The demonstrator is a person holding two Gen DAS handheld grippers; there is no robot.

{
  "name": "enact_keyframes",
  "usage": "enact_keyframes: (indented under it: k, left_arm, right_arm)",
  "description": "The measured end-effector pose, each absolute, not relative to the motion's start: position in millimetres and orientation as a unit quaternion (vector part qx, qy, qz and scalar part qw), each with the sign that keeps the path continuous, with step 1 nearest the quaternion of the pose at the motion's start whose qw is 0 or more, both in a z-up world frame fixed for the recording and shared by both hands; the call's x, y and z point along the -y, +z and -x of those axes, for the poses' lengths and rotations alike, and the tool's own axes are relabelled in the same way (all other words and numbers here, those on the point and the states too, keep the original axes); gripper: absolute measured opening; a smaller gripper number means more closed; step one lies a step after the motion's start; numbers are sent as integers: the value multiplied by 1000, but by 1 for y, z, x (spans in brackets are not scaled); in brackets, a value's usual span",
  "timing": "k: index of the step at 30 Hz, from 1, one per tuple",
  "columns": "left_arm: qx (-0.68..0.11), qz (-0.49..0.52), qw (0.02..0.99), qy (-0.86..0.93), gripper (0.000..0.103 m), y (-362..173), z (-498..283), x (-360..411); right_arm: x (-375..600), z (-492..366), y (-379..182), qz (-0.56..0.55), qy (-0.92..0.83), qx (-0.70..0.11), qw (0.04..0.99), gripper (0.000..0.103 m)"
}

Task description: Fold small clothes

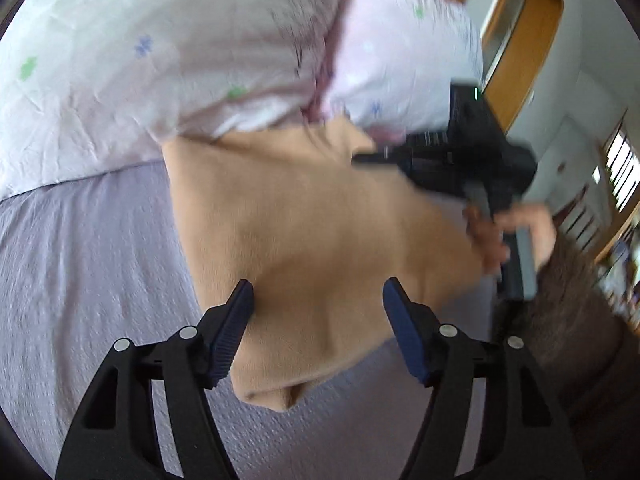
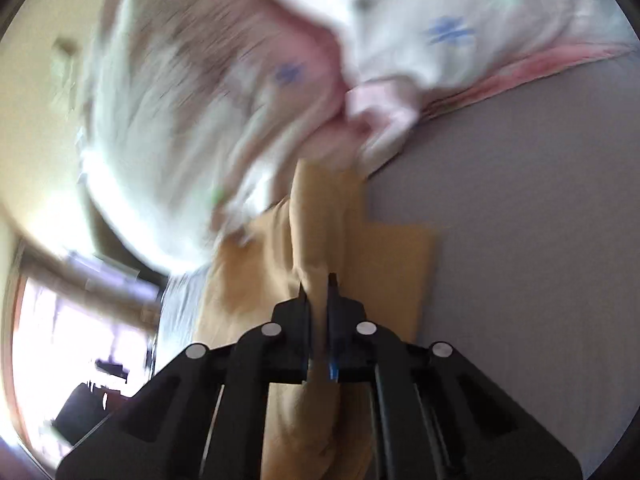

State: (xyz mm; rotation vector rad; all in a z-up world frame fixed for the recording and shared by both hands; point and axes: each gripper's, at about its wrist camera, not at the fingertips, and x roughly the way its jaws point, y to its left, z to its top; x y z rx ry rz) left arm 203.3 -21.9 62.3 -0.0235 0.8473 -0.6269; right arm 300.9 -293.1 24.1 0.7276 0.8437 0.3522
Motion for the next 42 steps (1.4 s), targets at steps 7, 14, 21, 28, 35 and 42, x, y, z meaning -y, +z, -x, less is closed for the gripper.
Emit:
enact_keyframes:
  k: [7, 14, 21, 28, 35, 42]
  left_arm:
    - [-401, 41, 859, -316, 69, 72, -181, -6]
    - [-391, 12, 862, -321, 72, 72, -155, -6]
    - [-411, -29, 857, -309, 75, 53, -151, 14]
    - [-401, 17, 867, -294, 76, 58, -132, -13]
    - [-402, 25, 891, -210, 93, 55, -125, -21]
    - [-436, -39, 889, -133, 98, 39, -135, -3]
  right_arm:
    - [312, -214, 48, -359, 214, -368, 831, 64]
    - [277, -136, 43, -284, 245, -393, 840, 54]
    - [271, -141, 19, -272, 195, -398, 854, 5]
    - [269, -120, 19, -277, 162, -391, 863, 51]
    - [231, -97, 18, -187, 142, -414, 879, 69]
    - [191, -90, 12, -43, 46, -424, 904, 92]
